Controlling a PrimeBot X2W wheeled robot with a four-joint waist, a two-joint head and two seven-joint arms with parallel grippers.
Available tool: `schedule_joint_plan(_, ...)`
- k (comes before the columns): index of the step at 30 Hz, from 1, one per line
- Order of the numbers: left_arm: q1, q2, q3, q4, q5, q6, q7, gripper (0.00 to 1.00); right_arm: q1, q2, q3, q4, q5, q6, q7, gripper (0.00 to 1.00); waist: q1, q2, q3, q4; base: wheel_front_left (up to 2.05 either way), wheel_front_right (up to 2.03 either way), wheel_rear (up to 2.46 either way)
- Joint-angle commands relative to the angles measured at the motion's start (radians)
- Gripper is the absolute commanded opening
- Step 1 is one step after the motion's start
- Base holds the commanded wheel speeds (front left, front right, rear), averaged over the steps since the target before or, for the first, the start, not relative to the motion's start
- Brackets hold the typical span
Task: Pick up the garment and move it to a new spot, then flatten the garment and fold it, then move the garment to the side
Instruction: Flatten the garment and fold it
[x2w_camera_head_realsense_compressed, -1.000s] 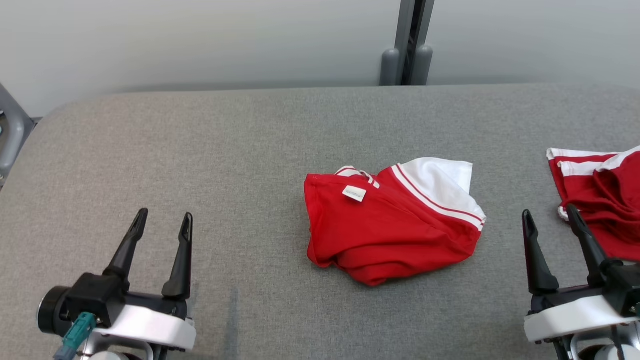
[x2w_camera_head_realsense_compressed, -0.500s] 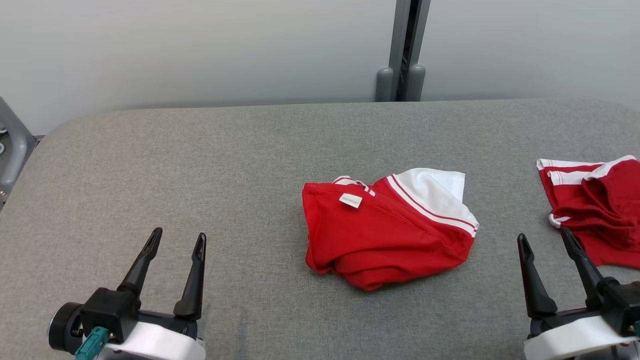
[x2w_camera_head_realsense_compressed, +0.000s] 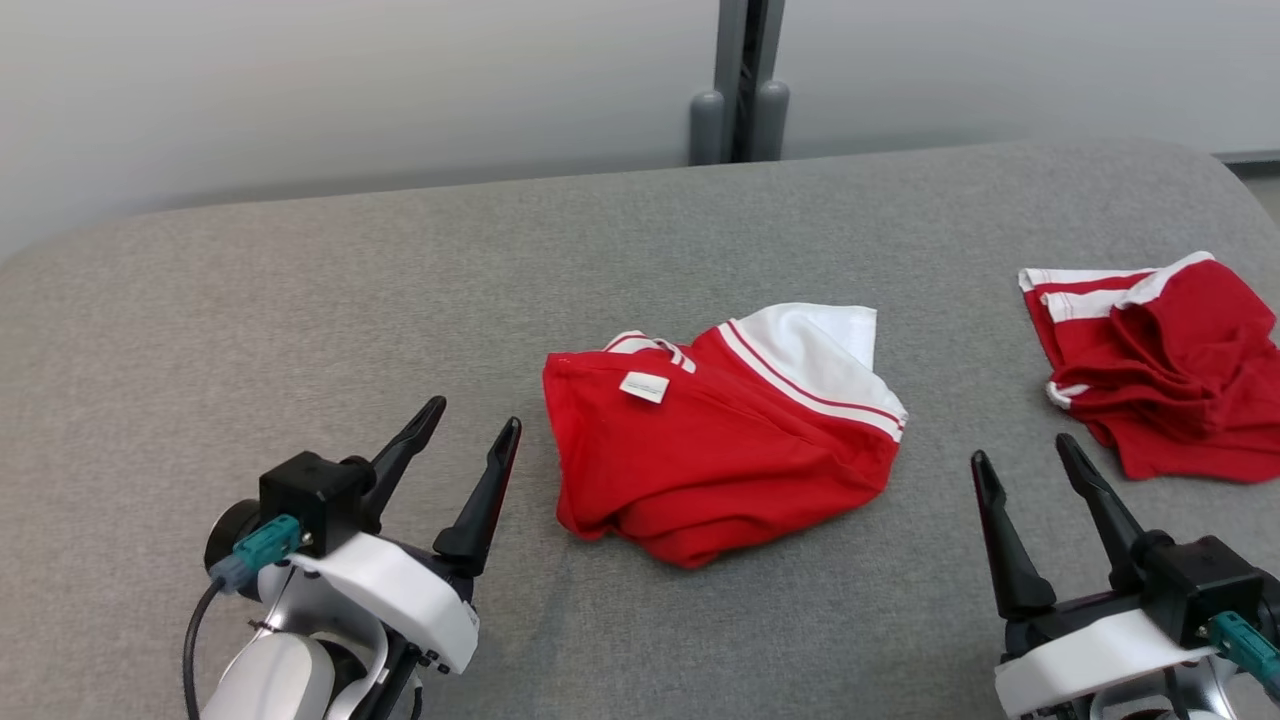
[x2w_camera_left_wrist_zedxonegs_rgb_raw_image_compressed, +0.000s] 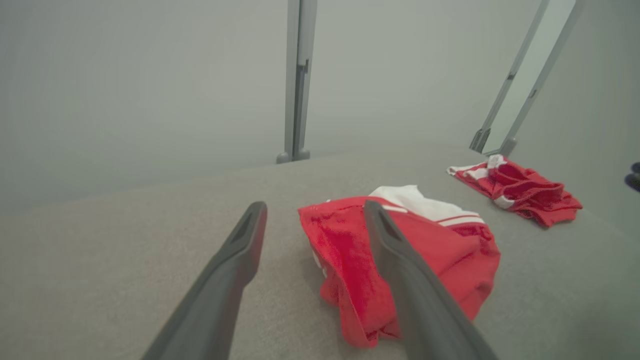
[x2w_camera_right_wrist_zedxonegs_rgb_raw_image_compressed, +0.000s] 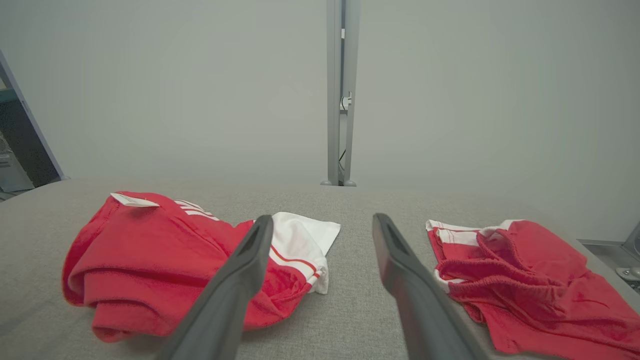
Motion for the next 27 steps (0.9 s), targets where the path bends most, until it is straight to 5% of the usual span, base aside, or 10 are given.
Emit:
schedule_joint_plan(1, -0.033, 0.001, -0.004, 0.04, -0.024, -0.023, 0.025, 1.0, -0.019, -0.004, 0.012, 0.009, 0.005, 0.0, -0.006, 1.0, 0.0, 0.0, 0.03, -0.041, 0.0, 0.0, 0.0)
schedule_joint_plan(14, -0.206, -0.005, -0.04, 0.358, -0.158, -0.101, 0.084, 1.0, -0.069, -0.003, 0.063, 0.065, 0.02, 0.0, -0.04, 1.0, 0.0, 0.0, 0.111, -0.155, 0.0, 0.0, 0.0)
schedule_joint_plan(15, -0.214, -0.005, -0.046, 0.369, -0.173, -0.103, 0.089, 0.87, -0.073, -0.002, 0.063, 0.069, 0.021, 0.0, -0.043, 1.0, 0.0, 0.0, 0.113, -0.158, 0.0, 0.0, 0.0)
schedule_joint_plan(17, -0.229, -0.003, -0.056, 0.379, -0.199, -0.108, 0.091, 0.1, -0.076, -0.002, 0.063, 0.076, 0.023, 0.0, -0.048, 1.0, 0.0, 0.0, 0.115, -0.161, 0.0, 0.0, 0.0)
schedule_joint_plan(18, -0.236, 0.006, -0.062, 0.38, -0.203, -0.11, 0.086, 0.0, -0.077, -0.002, 0.062, 0.079, 0.023, 0.0, -0.049, 1.0, 0.0, 0.0, 0.115, -0.162, 0.0, 0.0, 0.0)
schedule_joint_plan(27, -0.252, 0.076, -0.11, 0.255, -0.193, -0.109, 0.005, 0.0, -0.08, -0.002, 0.035, 0.088, 0.034, 0.0, -0.06, 1.0, 0.0, 0.0, 0.113, -0.127, 0.0, 0.0, 0.0)
